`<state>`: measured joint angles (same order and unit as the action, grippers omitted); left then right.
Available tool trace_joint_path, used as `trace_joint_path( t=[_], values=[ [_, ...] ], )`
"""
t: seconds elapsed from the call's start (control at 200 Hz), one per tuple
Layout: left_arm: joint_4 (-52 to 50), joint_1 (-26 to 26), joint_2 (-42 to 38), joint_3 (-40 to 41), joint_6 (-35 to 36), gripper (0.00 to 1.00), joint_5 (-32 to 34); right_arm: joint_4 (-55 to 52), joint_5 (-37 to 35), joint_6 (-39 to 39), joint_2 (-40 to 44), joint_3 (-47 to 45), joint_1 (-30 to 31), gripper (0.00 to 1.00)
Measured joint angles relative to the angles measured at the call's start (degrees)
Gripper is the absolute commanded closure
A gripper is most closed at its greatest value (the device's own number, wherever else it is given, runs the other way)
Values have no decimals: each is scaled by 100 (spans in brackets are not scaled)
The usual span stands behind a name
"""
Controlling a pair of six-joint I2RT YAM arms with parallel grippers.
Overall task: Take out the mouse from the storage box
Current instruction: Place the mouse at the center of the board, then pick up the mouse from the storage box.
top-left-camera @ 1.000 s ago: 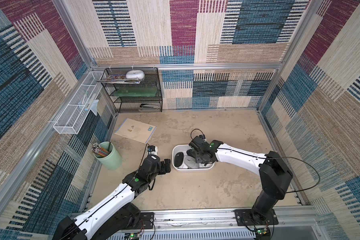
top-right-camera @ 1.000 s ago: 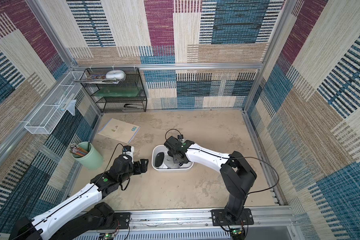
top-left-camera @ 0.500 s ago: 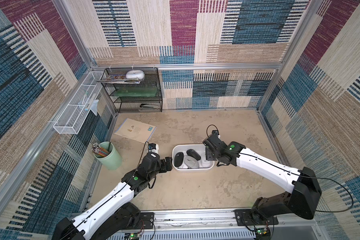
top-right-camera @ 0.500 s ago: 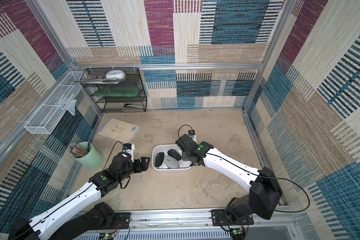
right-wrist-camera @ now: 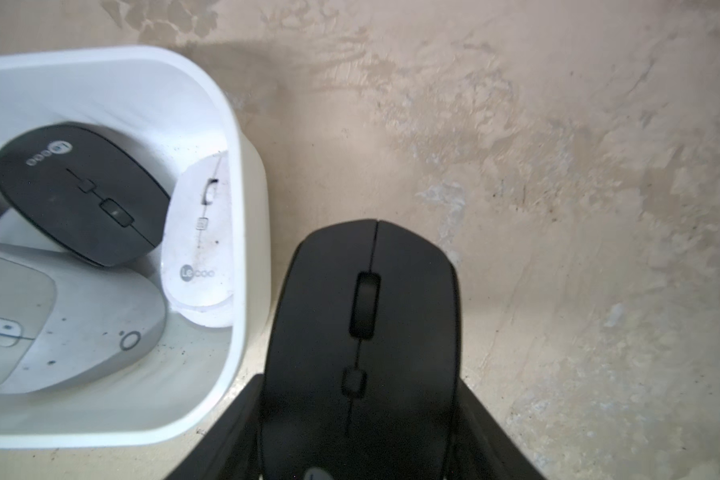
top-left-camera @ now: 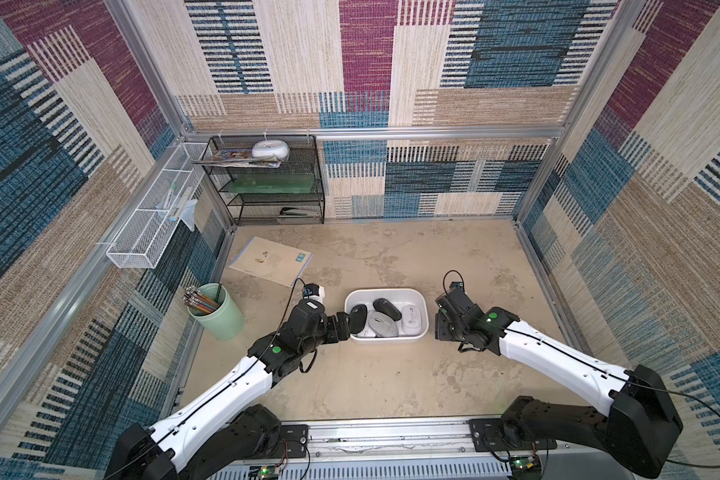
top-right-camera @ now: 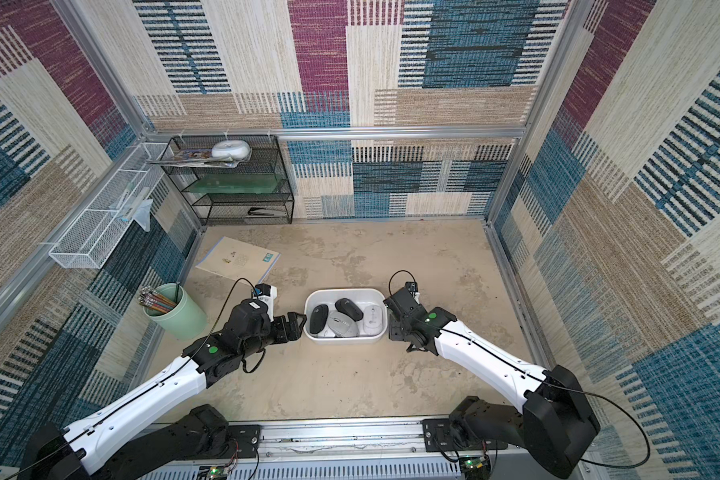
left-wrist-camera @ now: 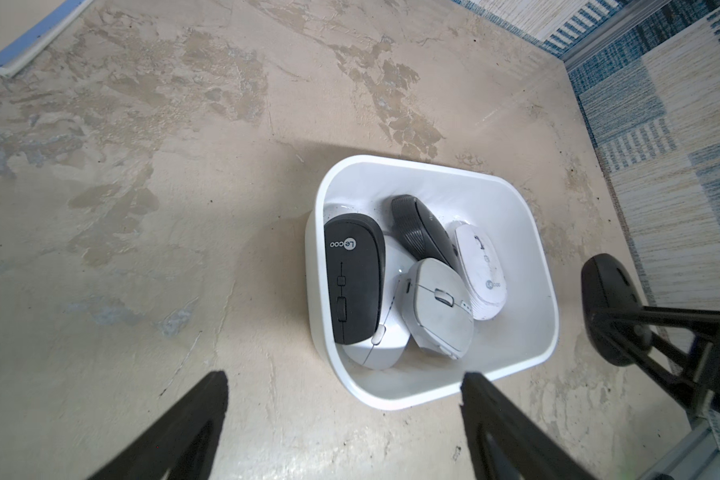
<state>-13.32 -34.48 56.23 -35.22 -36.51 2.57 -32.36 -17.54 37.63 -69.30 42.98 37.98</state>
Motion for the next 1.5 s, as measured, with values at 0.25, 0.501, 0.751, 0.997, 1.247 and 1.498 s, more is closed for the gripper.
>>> trace_joint_path(
  t=[0.25, 0.501, 0.751, 0.997, 1.247, 1.498],
  values=[
    [2, -260, 378, -262, -59, 10, -103, 789, 595, 24, -61, -702, -243, 49],
    [4, -601, 975, -629, -101, 11, -107, 1300, 927, 46, -81, -1088, -435, 42],
    [7, -817, 1663, -1054, -166, 13, -127, 1552, 1051, 48, -85, -1270, -555, 18],
    [55, -866, 2240, -1292, -284, 15, -286, 1528, 992, -4, 219, -1217, -601, 10],
    [181, -892, 2684, -1460, -426, 19, -538, 1515, 859, -151, 721, -1137, -605, 10],
    [212, -946, 3038, -1532, -507, 22, -599, 1537, 885, -234, 750, -1095, -610, 10]
  ],
)
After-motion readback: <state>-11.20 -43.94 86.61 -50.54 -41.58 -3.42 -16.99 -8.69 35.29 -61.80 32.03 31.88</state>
